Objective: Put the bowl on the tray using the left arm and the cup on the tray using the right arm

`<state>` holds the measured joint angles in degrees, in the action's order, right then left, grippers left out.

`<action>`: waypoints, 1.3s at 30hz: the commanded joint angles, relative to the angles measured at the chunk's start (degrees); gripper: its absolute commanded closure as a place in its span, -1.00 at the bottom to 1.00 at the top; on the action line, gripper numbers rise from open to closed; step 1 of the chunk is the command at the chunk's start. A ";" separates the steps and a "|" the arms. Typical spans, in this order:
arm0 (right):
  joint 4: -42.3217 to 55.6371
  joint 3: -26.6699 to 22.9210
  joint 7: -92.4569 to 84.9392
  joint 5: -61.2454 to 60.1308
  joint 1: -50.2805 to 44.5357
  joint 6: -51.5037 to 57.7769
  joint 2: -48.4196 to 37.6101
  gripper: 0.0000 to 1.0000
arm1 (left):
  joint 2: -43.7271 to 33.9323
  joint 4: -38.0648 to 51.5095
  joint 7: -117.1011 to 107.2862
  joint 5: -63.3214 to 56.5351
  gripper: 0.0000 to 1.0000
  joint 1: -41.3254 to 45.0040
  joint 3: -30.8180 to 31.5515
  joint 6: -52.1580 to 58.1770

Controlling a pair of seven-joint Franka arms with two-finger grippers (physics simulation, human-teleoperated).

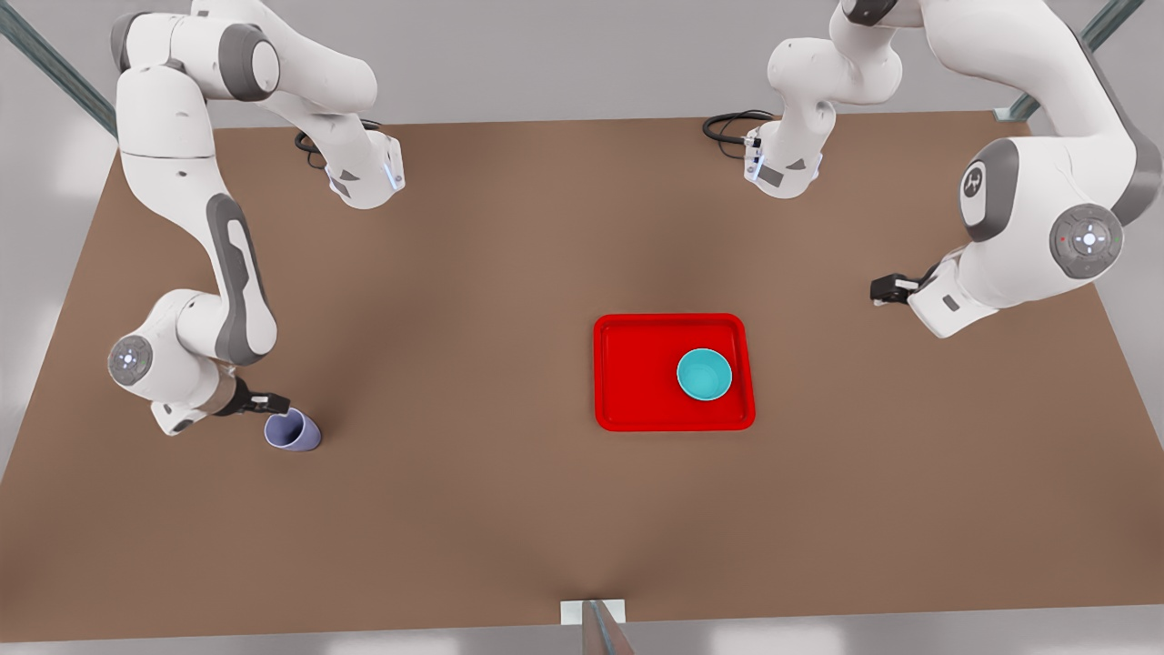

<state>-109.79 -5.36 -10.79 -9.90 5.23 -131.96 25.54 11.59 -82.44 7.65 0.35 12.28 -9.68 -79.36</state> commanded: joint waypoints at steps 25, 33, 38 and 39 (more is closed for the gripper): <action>4.05 0.00 0.16 -0.47 -0.66 0.30 4.95 0.57 | 0.45 0.18 -0.09 -0.97 -1.00 0.02 -0.17 -0.80; 3.88 0.09 -0.37 -0.39 -0.84 0.30 4.51 0.57 | 0.36 0.18 -0.26 -1.58 -1.00 -0.07 -0.25 -0.62; 5.11 0.09 0.16 -0.39 -0.84 1.53 4.43 0.57 | 0.36 0.09 -0.18 -1.49 -1.00 0.02 -0.25 -0.01; 5.11 0.09 0.16 -0.39 -0.84 1.62 4.43 0.57 | 0.36 0.00 -0.18 -1.49 -1.00 0.02 -0.25 0.08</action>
<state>-104.68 -5.20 -10.92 -10.73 4.40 -130.28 29.89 11.96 -82.52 7.47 -1.11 12.32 -9.93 -79.28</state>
